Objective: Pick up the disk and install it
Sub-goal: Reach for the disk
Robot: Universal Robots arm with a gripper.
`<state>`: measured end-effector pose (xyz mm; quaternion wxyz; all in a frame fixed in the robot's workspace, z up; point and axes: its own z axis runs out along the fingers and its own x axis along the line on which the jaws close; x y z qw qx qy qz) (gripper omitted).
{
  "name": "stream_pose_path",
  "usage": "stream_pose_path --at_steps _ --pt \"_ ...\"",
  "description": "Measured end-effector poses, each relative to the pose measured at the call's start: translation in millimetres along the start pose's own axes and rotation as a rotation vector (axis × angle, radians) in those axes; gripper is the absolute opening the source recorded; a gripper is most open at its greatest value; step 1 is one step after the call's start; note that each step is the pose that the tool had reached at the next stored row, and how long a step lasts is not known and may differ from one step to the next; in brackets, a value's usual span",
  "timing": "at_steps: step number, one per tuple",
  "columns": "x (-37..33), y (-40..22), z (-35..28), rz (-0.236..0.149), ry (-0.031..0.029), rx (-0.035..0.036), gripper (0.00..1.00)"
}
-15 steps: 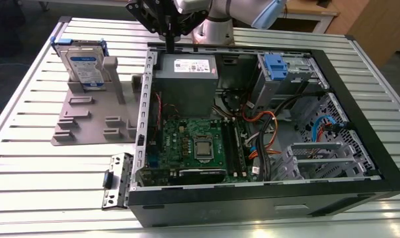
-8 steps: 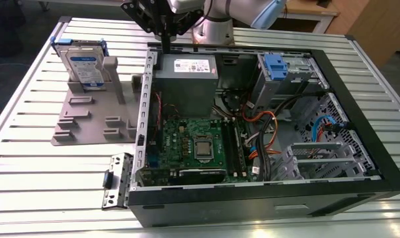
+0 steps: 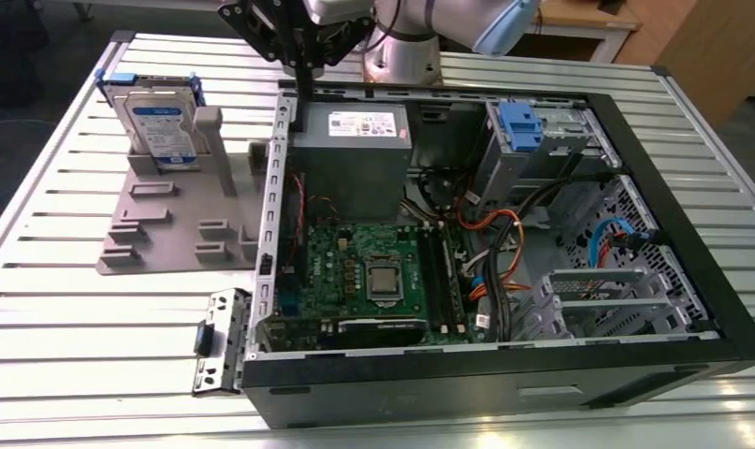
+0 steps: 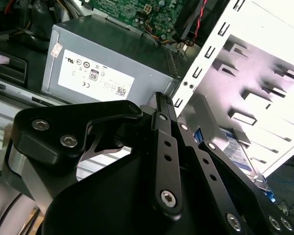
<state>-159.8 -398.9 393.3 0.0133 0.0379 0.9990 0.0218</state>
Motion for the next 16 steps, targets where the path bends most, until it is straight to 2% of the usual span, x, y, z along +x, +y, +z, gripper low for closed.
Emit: stream_pose_path --at_steps 10,16 --pt "10.3 -0.8 -0.3 0.000 0.0001 0.0001 0.10" --pt "20.9 -1.6 -0.5 0.000 0.0000 0.0001 0.10"
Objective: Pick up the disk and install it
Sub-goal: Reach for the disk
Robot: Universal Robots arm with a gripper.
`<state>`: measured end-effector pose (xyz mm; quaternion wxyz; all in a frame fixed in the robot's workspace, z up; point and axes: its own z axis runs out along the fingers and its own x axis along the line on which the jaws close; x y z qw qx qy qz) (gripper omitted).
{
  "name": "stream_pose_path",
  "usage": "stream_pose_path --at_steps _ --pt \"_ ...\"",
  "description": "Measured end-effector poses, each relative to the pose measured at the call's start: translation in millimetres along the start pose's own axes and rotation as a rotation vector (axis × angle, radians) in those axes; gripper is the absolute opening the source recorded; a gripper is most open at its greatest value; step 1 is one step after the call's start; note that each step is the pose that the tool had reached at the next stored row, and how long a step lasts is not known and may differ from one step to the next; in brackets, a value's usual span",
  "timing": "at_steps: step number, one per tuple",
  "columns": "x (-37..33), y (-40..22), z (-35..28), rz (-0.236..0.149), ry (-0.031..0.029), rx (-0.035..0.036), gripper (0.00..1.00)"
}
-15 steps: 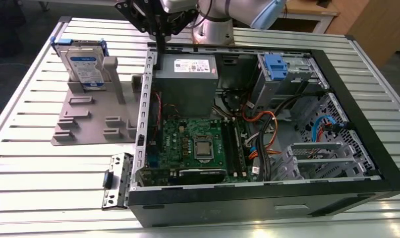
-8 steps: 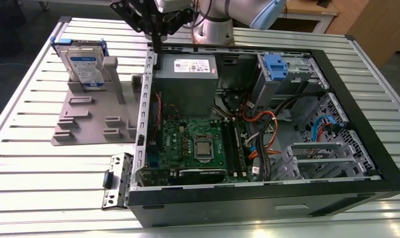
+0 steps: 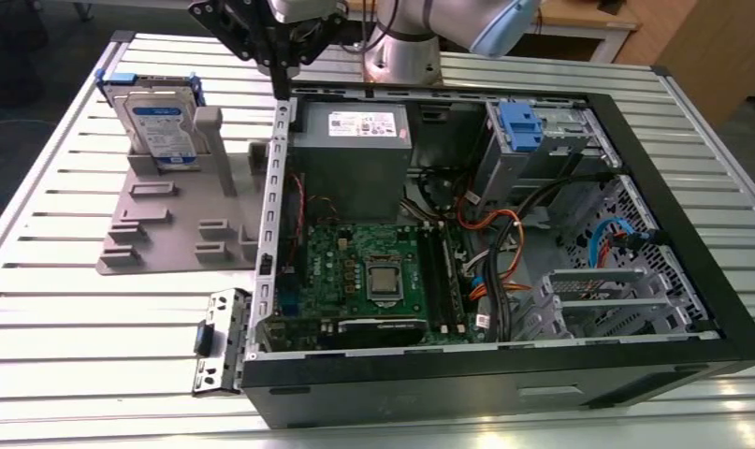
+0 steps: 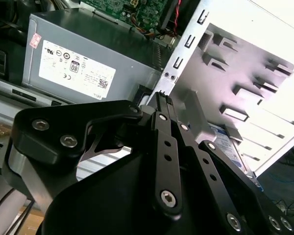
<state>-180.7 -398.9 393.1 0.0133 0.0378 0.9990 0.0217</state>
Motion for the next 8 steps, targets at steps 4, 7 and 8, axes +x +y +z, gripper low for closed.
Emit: stream_pose_path --at_steps 4,7,8 --pt "7.6 -0.6 0.1 0.000 0.0000 0.0000 0.10" --pt "13.3 -1.0 0.2 0.000 0.0000 0.0000 0.10" --pt "15.3 -1.2 0.3 0.000 -0.0001 0.0000 0.10"
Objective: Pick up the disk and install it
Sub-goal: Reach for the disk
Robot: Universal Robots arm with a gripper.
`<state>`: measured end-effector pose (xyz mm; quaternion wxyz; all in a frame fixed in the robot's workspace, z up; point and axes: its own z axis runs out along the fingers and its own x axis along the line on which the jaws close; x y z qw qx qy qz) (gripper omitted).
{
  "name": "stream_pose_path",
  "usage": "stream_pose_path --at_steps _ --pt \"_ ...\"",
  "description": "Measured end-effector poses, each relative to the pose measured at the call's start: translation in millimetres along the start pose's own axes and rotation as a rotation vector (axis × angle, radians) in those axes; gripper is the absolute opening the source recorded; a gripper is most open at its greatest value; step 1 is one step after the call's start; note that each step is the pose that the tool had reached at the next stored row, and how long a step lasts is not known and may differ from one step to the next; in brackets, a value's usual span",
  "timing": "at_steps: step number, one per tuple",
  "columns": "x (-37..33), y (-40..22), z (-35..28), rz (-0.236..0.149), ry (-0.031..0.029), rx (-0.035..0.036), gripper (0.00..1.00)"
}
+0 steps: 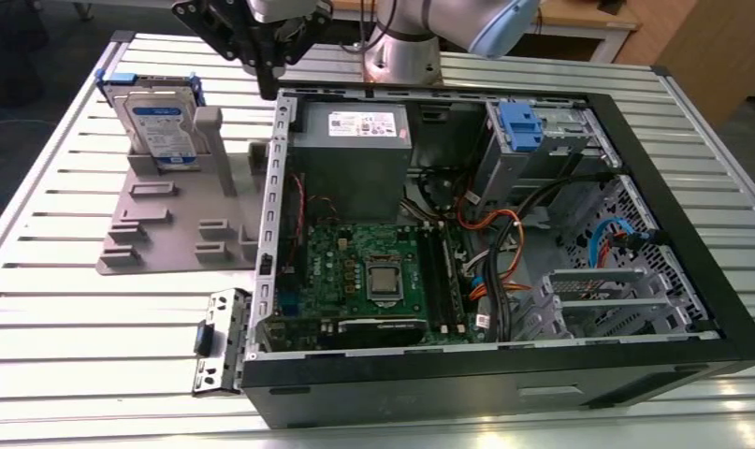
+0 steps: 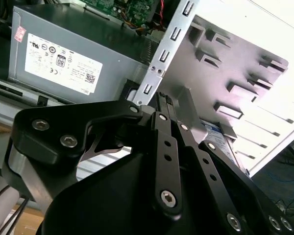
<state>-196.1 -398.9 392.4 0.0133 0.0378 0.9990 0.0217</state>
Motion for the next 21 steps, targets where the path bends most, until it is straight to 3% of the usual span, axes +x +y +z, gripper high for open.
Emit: stream_pose_path --at_steps 10,21 --pt "24.8 -1.9 1.2 0.000 0.0000 0.0000 0.10" --pt "43.2 -3.4 1.6 0.000 0.0000 0.0000 0.10"
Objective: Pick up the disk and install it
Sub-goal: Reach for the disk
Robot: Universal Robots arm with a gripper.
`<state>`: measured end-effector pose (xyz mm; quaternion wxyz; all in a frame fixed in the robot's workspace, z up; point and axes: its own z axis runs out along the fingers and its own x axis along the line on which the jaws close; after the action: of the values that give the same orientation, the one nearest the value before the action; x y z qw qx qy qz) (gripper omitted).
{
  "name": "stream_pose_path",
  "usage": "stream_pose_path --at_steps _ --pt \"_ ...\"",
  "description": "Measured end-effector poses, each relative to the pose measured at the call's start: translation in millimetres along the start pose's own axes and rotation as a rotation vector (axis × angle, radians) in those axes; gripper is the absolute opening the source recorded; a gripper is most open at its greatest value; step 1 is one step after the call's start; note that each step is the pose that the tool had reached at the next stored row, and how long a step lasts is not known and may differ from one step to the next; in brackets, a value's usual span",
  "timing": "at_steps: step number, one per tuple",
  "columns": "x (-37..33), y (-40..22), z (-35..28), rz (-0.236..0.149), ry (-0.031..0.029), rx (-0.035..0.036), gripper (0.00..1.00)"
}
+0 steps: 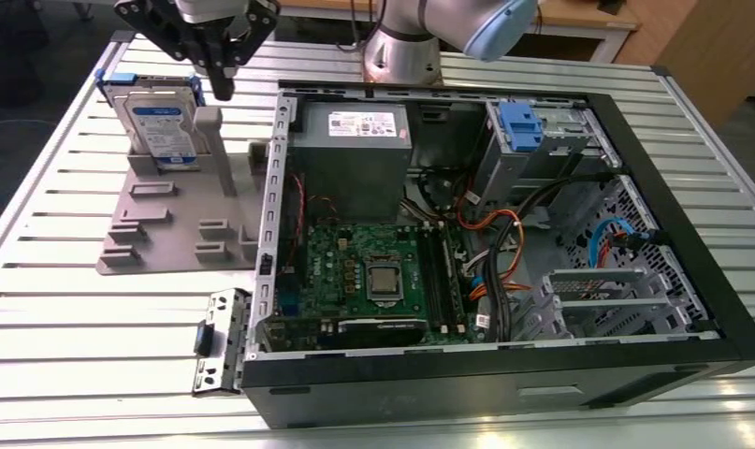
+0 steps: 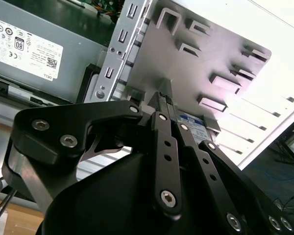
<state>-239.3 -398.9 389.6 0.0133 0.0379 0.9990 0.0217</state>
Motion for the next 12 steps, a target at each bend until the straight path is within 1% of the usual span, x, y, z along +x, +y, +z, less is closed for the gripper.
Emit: stream_pose_path --at_steps 7,12 --pt "10.6 -0.8 0.2 0.000 0.0000 0.0000 0.10" --pt "16.2 -1.3 0.4 0.000 0.0000 0.0000 0.10"
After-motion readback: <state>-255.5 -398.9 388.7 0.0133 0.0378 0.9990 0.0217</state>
